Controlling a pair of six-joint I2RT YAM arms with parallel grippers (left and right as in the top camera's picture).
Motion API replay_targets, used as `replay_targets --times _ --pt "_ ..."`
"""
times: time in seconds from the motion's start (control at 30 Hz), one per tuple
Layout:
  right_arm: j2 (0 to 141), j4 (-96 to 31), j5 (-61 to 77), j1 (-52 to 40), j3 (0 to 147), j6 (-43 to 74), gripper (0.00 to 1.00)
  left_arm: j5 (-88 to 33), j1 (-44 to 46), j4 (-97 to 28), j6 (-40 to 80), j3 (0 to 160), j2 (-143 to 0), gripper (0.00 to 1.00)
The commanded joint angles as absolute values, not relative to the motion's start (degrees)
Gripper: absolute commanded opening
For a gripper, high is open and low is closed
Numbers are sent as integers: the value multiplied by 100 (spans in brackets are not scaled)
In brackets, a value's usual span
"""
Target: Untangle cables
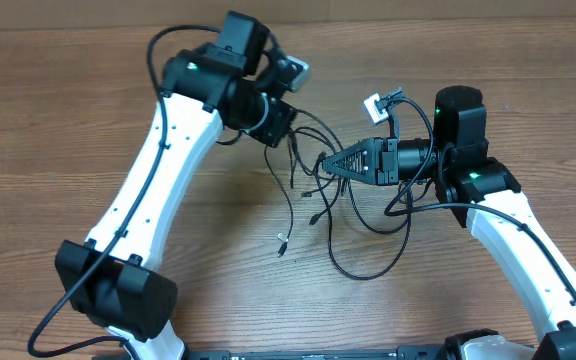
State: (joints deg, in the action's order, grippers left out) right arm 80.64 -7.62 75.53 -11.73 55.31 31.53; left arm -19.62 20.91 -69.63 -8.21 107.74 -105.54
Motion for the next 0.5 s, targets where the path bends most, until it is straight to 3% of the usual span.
replay_targets --times 0.0,0.3,0.47 --pt "8038 -851 7367 -1188 5594 3122 4 -1682 1704 -6967 -508 10849 -10374 4" --pt "8038 -1667 5478 -1190 5594 3109 4 -2825 1350 -7229 -781 10849 -10374 4" --pt "8038 -1745 5317 -1236 5594 3105 4 -3745 1636 -7369 -1166 10849 -10374 4"
